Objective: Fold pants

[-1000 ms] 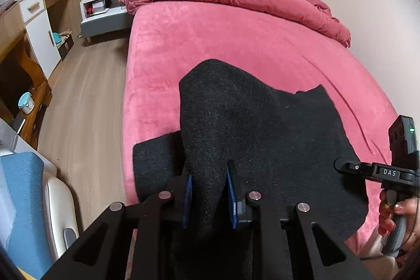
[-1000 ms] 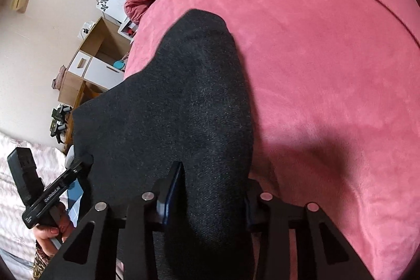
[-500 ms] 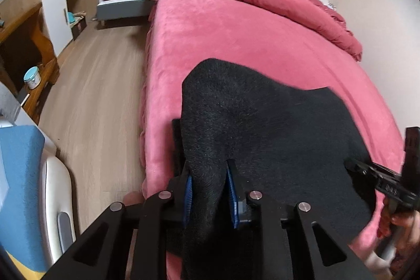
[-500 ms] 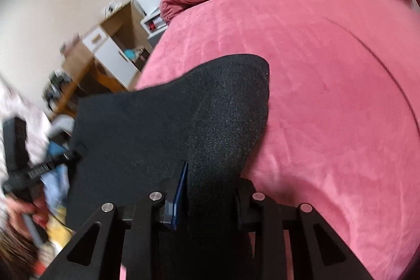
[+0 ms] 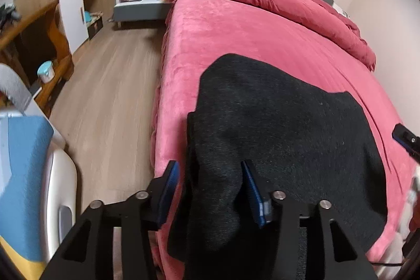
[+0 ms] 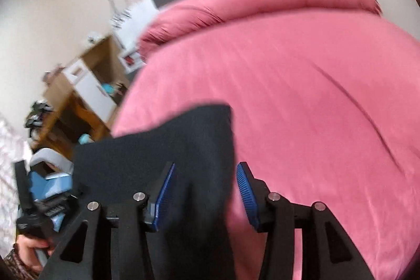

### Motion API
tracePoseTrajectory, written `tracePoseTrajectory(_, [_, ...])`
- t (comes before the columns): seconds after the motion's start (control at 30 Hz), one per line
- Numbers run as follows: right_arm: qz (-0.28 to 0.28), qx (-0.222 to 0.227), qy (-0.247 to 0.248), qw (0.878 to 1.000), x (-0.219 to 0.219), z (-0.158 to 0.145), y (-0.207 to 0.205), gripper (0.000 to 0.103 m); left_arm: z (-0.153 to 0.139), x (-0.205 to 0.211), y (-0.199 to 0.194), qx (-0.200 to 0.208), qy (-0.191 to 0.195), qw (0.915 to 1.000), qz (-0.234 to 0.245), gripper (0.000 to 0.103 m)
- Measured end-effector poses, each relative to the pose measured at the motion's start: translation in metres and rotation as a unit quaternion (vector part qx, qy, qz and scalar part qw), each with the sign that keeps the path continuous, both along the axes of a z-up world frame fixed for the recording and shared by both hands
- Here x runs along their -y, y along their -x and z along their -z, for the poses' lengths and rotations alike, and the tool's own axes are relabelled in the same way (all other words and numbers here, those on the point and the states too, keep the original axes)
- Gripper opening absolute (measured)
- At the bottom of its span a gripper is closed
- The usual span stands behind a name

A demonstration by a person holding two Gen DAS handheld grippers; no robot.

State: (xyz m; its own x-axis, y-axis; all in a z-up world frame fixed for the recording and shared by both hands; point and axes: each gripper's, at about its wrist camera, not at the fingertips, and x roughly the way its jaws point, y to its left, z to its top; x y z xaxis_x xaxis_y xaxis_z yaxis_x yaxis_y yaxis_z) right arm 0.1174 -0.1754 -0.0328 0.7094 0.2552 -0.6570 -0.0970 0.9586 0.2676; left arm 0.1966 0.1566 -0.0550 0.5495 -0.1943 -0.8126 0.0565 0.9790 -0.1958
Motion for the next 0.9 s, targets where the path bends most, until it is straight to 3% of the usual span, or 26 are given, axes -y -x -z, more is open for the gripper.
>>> tracePoseTrajectory(0.1, [-0.059, 0.005, 0.056, 0.997, -0.031, -0.006, -0.021, 0.038, 0.001, -0.001, 0.000, -0.001, 0.004, 1.0000, -0.002, 0.059])
tracePoseTrajectory(0.17, [-0.086, -0.004, 0.093, 0.992, -0.050, 0.003, -0.039, 0.038, 0.000, -0.001, 0.000, -0.001, 0.004, 1.0000, -0.001, 0.059])
tracePoseTrajectory(0.23, [-0.092, -0.025, 0.120, 0.988, -0.058, 0.017, -0.050, 0.038, 0.000, 0.000, 0.000, 0.002, -0.001, 1.0000, 0.001, 0.059])
tracePoseTrajectory(0.3, [-0.080, -0.061, 0.137, 0.985, -0.059, 0.035, -0.069, 0.037, 0.002, 0.001, 0.000, 0.007, -0.008, 0.9999, 0.002, 0.065])
tracePoseTrajectory(0.4, [-0.056, -0.097, 0.105, 0.988, -0.048, 0.057, -0.094, 0.035, 0.006, 0.001, -0.003, 0.006, -0.004, 1.0000, 0.000, 0.067])
tracePoseTrajectory(0.53, [-0.057, -0.085, 0.140, 0.985, -0.056, 0.061, -0.106, 0.035, 0.010, 0.002, -0.007, 0.007, -0.005, 0.9999, -0.006, 0.069])
tracePoseTrajectory(0.63, [-0.056, -0.080, 0.137, 0.986, -0.059, 0.058, -0.106, 0.036, 0.009, 0.002, -0.005, 0.011, -0.009, 0.9999, -0.004, 0.070])
tracePoseTrajectory(0.77, [-0.036, -0.069, 0.086, 0.993, -0.038, 0.041, -0.074, 0.036, -0.005, -0.002, 0.009, 0.033, -0.003, 0.9994, -0.006, 0.069])
tracePoseTrajectory(0.9, [-0.060, -0.055, 0.024, 0.996, -0.027, 0.030, -0.015, 0.036, -0.020, -0.004, 0.039, 0.060, 0.001, 0.9982, 0.003, 0.067])
